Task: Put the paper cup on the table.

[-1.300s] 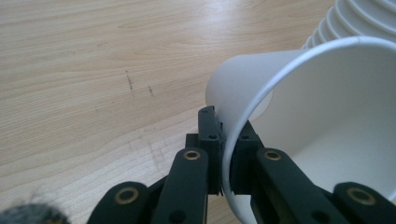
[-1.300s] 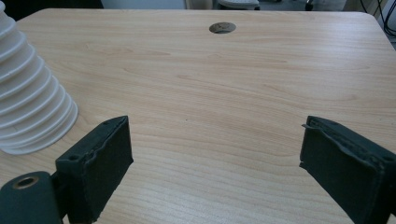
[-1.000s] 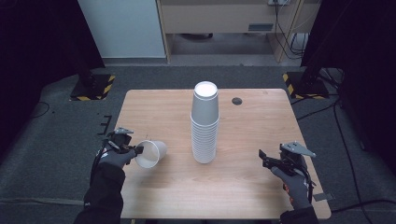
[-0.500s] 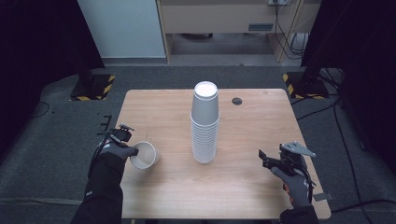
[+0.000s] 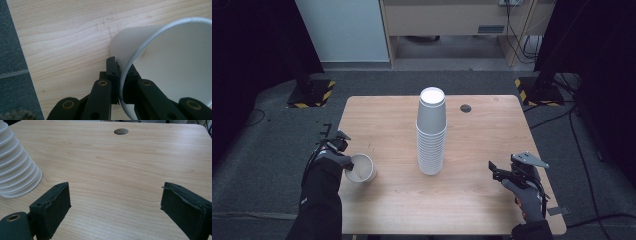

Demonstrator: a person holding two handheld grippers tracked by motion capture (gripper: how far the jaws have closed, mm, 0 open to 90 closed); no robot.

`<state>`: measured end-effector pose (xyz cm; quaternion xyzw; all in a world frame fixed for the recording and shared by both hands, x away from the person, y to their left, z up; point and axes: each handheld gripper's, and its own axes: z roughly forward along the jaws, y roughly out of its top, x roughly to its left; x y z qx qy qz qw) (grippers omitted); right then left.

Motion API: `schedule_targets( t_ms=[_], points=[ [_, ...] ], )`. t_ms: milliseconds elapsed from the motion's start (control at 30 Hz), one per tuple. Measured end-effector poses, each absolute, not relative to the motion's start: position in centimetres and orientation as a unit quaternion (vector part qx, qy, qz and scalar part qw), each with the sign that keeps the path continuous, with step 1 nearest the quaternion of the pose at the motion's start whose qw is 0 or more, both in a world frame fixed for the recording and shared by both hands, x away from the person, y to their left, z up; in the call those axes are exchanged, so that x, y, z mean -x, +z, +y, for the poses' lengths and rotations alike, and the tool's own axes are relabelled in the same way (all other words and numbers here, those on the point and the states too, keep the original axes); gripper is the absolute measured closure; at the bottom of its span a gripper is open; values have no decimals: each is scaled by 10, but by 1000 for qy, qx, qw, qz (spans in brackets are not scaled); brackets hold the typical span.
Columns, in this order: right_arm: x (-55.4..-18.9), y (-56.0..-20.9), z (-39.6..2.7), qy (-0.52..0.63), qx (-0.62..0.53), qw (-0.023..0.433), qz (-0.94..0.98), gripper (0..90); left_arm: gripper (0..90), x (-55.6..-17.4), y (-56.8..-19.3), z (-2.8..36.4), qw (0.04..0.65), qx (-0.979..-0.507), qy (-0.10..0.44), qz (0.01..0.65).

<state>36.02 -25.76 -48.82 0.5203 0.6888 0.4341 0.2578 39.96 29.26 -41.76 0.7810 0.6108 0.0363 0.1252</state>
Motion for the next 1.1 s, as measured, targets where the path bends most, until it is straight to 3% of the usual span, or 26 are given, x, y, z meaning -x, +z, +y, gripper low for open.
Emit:
schedule_targets(
  t_ms=[367,633,800,1100],
  points=[
    [-360,-488,-258,434,-520,257,690,91,823,-403,-422,293,149,-776,51,611],
    [-360,-489,-258,433,-520,257,690,91,699,-399,-418,295,183,-773,83,602],
    [-360,-488,-258,434,-521,258,689,90,598,-388,-412,296,255,-763,141,577],
    [-360,-488,-260,433,-524,260,686,90,463,-354,-418,296,413,-683,268,539]
  ],
)
